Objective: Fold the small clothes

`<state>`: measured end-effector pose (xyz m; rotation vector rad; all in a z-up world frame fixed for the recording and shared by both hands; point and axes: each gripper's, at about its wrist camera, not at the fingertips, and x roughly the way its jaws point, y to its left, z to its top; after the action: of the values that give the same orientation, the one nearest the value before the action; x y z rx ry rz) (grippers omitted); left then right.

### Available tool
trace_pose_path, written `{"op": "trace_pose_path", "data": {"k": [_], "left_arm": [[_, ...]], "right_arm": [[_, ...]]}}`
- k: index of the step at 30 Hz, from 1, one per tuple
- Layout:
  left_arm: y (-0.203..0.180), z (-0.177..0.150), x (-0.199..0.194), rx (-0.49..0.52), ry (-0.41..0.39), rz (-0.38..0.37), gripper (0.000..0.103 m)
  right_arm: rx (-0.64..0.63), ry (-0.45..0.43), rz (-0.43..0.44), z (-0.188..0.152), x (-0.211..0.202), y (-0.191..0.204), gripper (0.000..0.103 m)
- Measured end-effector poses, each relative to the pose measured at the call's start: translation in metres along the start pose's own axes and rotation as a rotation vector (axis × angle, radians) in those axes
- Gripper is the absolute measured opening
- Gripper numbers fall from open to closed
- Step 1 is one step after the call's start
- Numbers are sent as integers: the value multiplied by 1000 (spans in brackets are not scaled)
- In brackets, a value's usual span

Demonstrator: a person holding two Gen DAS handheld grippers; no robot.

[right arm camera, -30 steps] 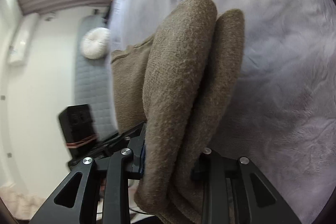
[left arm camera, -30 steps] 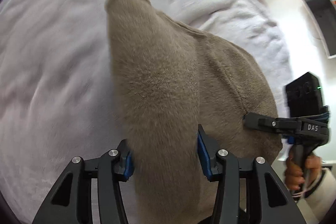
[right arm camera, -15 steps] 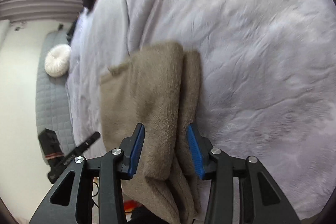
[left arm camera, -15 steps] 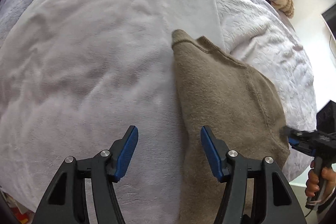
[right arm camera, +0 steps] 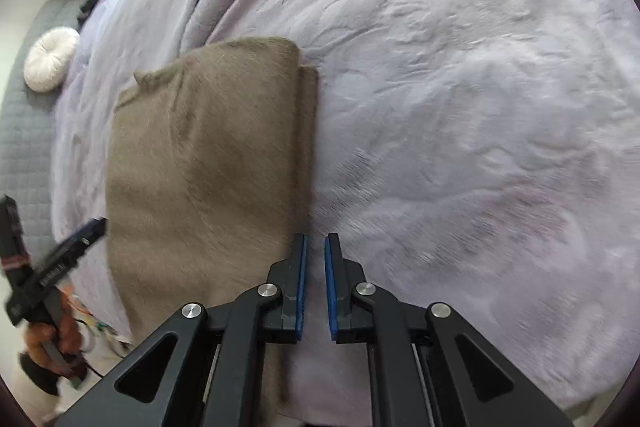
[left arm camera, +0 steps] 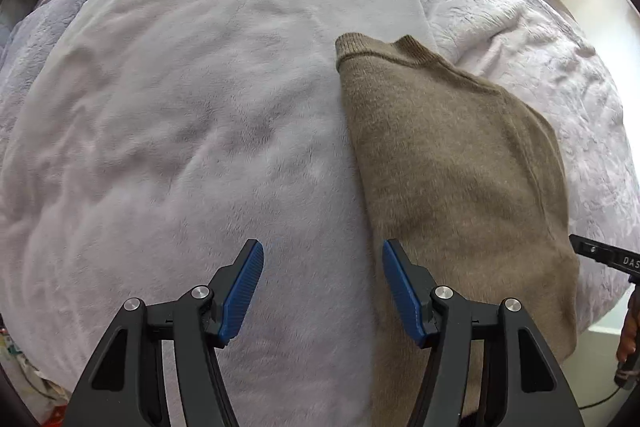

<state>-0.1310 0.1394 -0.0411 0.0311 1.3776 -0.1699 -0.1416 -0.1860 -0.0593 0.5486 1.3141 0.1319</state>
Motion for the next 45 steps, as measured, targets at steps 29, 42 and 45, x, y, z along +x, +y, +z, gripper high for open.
{"op": "trace_pose_path", "data": {"k": [29,42,45], "left_arm": [[-44,-54,2,167,152,-58,63],[-23,-47,-16,140,117,-55,63],[-20,-41,-23,121,108,-53,63]], "right_arm": [[-197,166,3,-63,2,49,6],[-155,133,-54,-55,-19,46,11],[-133,116,-44,-49,-26,44,11]]}}
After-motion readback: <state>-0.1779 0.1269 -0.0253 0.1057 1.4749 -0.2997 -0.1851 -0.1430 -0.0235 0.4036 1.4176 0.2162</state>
